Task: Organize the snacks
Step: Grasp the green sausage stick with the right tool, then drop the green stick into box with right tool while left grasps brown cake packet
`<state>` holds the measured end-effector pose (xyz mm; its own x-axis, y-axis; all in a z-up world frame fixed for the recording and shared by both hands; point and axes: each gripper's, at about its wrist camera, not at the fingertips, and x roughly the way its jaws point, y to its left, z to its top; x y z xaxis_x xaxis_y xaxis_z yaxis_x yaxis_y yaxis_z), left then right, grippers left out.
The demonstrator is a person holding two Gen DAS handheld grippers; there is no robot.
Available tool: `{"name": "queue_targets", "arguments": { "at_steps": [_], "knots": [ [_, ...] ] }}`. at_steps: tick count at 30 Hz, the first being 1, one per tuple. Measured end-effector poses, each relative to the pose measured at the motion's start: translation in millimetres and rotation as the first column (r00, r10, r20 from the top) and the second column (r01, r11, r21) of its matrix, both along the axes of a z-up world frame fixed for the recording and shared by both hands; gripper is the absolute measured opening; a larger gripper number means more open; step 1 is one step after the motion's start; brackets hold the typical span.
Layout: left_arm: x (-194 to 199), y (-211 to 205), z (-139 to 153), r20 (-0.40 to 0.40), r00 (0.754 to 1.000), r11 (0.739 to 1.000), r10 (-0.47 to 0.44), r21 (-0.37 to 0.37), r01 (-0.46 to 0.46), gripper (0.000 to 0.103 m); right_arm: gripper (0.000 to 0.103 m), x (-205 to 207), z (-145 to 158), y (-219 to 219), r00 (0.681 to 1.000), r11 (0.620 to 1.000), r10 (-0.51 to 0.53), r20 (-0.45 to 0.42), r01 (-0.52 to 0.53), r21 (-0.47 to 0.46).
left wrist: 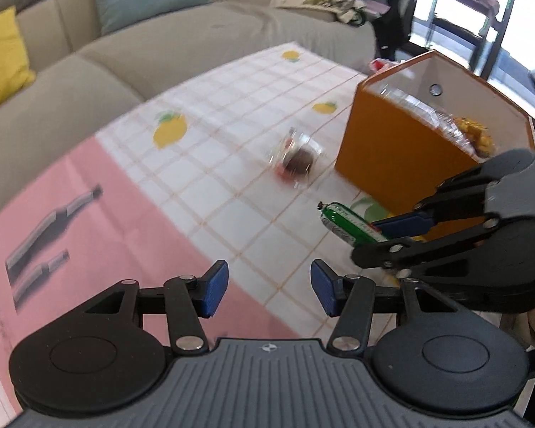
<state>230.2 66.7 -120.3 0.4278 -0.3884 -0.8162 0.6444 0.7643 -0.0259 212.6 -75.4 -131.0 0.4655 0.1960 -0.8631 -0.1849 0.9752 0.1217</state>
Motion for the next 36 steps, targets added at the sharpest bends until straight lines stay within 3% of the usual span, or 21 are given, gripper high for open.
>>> {"name": "queue_targets", "arguments": {
  "at_steps": [3,7,13,24,29,33,36],
  "knots": [
    [4,-11,14,0.045,0.997,0.998,-0.056,0.017,0.056,0.064,0.02,-4,29,-15,0.999,1.0,-0.015,0.028,0.014,0.028],
    [16,-36,24,0.087,0.988,0.991,-0.128,0.047,0.124,0.074,0.02,-12,66,-46,0.995,0.997,-0.056,0.077,0.053,0.05],
    [40,-84,8,0.104,0.965,0.967,-0.24,0.114,0.228,0.075,0.021,-19,94,-115,0.978,0.984,-0.18,0.104,0.18,0.009],
    [92,-133,-52,0.002,0.946,0.916,-0.324,0.252,0.313,0.075,0.021,-19,53,-231,0.905,0.91,-0.403,-0.138,0.412,0.04],
    [98,-141,-65,-0.023,0.942,0.908,-0.335,0.258,0.33,0.078,0.021,-16,33,-251,0.861,0.878,-0.476,-0.179,0.476,-0.041],
    [104,-143,-67,-0.034,0.95,0.922,-0.309,0.233,0.308,0.079,0.021,-6,15,-260,0.846,0.875,-0.481,-0.23,0.479,-0.069],
    [109,-140,-67,-0.065,0.964,0.941,-0.259,0.208,0.267,0.071,0.021,1,4,-261,0.84,0.876,-0.477,-0.26,0.476,-0.071]
  ]
}}
